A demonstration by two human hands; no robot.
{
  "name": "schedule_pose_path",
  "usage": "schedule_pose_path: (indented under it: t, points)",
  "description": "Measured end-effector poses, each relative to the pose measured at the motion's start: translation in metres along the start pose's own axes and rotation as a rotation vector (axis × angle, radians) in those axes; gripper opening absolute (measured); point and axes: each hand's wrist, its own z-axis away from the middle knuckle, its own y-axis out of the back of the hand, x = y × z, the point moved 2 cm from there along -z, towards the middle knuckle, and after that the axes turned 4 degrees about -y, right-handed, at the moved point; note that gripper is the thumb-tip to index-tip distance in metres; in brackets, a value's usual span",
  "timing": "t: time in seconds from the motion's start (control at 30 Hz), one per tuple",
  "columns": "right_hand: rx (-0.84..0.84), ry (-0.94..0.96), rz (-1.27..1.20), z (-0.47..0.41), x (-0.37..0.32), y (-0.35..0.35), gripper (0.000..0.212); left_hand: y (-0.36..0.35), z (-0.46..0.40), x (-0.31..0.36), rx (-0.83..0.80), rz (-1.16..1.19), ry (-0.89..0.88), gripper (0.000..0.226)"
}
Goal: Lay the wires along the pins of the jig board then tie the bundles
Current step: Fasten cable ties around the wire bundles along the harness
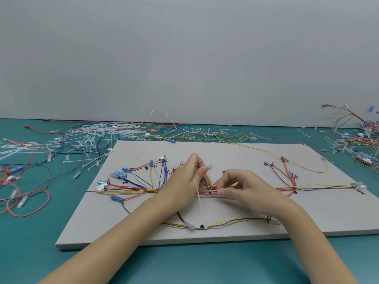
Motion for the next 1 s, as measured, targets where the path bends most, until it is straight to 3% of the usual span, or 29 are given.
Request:
schedule_pose_path:
  t: [0.13,0.27,0.47,0.7,0.87,1.0]
  points:
    - [-0.017,-0.011,0.04,0.002,-0.002,-0.001,0.02,0.0,-0.001,-0.001,0.037,0.056,0.022,0.015]
    - [0.008,-0.006,-0.029,0.0,0.0,-0.001,0.009,0.0,-0.001,0.001,0.051,0.07,0.024,0.015]
    - [0.264,0.017,0.024,-0.013,0.005,-0.005,0.011,0.002,-0.001,0.006,0.15,0.152,-0.014,0.015]
    - [0.165,0.033,0.009,-0.024,0.001,-0.018,0.007,0.003,-0.004,0.006,0.215,0.249,-0.011,0.013]
    - [0.201,0.029,-0.001,-0.028,0.002,-0.01,0.013,0.007,-0.004,0.006,0.15,0.237,0.026,0.014]
    - [0.203,0.064,-0.01,-0.033,-0.003,-0.005,0.011,0.017,-0.004,0.004,-0.041,0.071,0.102,0.042]
